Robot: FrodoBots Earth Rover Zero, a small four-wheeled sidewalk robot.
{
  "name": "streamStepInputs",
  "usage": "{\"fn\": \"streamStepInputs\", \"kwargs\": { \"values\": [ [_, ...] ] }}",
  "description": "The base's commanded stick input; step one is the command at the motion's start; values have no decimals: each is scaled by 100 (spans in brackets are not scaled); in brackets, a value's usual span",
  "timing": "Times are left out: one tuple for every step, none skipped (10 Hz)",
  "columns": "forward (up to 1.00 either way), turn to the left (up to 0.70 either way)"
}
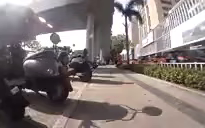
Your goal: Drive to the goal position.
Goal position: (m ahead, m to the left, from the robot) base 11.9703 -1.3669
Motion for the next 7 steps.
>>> {"fn": "streamStepInputs", "kwargs": {
  "values": [
    [70, 0],
    [70, 0],
    [70, 0],
    [70, 0],
    [70, 0],
    [70, 0],
    [70, 0]
  ]
}}
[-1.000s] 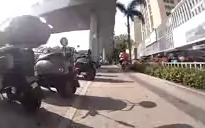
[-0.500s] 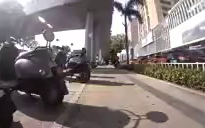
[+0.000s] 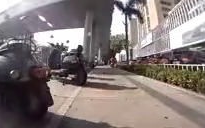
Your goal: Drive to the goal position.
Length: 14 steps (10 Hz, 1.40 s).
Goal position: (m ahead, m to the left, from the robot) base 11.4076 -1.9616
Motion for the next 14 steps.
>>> {"fn": "streamStepInputs", "kwargs": {
  "values": [
    [70, 0],
    [70, 0],
    [70, 0],
    [70, 0],
    [70, 0],
    [70, 0],
    [70, 0],
    [70, 0],
    [70, 0],
    [70, 0],
    [70, 0],
    [70, 0],
    [70, 0],
    [70, 0]
  ]
}}
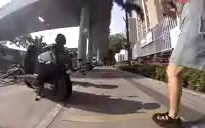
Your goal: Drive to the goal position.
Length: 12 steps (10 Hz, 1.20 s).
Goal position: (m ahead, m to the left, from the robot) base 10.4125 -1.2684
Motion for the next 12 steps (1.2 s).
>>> {"fn": "streamStepInputs", "kwargs": {
  "values": [
    [70, 0],
    [70, 0],
    [70, 0],
    [70, 0],
    [70, 0],
    [70, 0],
    [70, 1],
    [70, 1],
    [70, 1],
    [70, 2],
    [70, 2],
    [70, 4]
  ]
}}
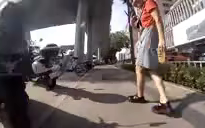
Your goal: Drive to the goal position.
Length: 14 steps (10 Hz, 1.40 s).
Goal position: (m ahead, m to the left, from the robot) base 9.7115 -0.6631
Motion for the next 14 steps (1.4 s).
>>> {"fn": "streamStepInputs", "kwargs": {
  "values": [
    [70, 10],
    [70, 14],
    [70, 4],
    [70, 0],
    [70, 0],
    [70, 0],
    [70, 0],
    [70, 0],
    [70, 0],
    [70, 0],
    [70, 0],
    [70, 0],
    [70, 0],
    [70, 0]
  ]
}}
